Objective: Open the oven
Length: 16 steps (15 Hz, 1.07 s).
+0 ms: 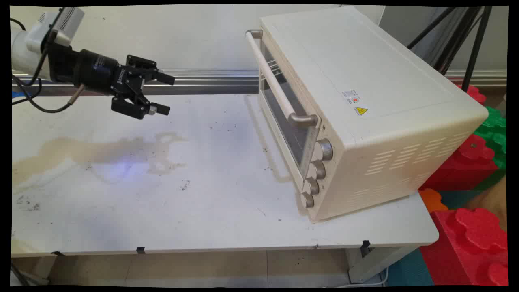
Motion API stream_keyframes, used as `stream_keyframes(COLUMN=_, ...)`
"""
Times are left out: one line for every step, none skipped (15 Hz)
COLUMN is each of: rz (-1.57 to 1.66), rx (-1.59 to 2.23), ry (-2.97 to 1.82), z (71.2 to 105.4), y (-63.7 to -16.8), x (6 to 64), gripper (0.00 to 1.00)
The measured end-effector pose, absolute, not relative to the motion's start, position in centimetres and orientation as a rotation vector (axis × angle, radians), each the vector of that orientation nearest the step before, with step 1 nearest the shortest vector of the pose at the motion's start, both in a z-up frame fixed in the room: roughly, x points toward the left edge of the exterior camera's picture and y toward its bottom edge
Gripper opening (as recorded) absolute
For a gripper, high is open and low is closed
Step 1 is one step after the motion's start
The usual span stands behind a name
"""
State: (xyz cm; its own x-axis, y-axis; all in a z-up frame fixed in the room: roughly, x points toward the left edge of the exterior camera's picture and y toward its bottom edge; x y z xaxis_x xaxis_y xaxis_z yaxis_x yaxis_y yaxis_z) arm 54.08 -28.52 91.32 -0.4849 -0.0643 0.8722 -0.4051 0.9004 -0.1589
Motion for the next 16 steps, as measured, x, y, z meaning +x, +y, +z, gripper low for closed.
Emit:
stream_keyframes(rz=0.425, rx=0.345, ry=-2.037, z=91.7, y=-28.6, x=54.1, gripper=1.00)
stream_keyframes(rz=0.425, rx=0.353, ry=-2.019, z=92.1, y=-28.7, x=54.0, gripper=1.00)
stream_keyframes(rz=0.426, rx=0.357, ry=-2.003, z=92.4, y=-28.8, x=53.9, gripper=1.00)
stream_keyframes(rz=0.426, rx=0.362, ry=-1.984, z=92.9, y=-29.0, x=53.6, gripper=1.00)
stream_keyframes(rz=0.427, rx=0.365, ry=-1.965, z=93.4, y=-29.3, x=53.2, gripper=1.00)
stream_keyframes(rz=0.428, rx=0.368, ry=-1.948, z=93.8, y=-29.5, x=52.9, gripper=1.00)
stream_keyframes(rz=0.431, rx=0.370, ry=-1.929, z=94.2, y=-29.8, x=52.5, gripper=1.00)
stream_keyframes(rz=0.433, rx=0.372, ry=-1.911, z=94.7, y=-30.2, x=52.0, gripper=1.00)
stream_keyframes(rz=0.435, rx=0.375, ry=-1.896, z=95.1, y=-30.5, x=51.5, gripper=1.00)
stream_keyframes(rz=0.437, rx=0.378, ry=-1.880, z=95.5, y=-31.0, x=50.9, gripper=1.00)
stream_keyframes(rz=0.437, rx=0.379, ry=-1.867, z=95.9, y=-31.4, x=50.3, gripper=1.00)
stream_keyframes(rz=0.438, rx=0.380, ry=-1.859, z=96.1, y=-31.8, x=49.8, gripper=1.00)
stream_keyframes(rz=0.438, rx=0.380, ry=-1.852, z=96.3, y=-32.3, x=49.1, gripper=1.00)
stream_keyframes(rz=0.436, rx=0.382, ry=-1.846, z=96.4, y=-32.8, x=48.5, gripper=1.00)
stream_keyframes(rz=0.435, rx=0.383, ry=-1.842, z=96.4, y=-33.3, x=47.9, gripper=1.00)
stream_keyframes(rz=0.433, rx=0.383, ry=-1.840, z=96.4, y=-33.8, x=47.2, gripper=1.00)
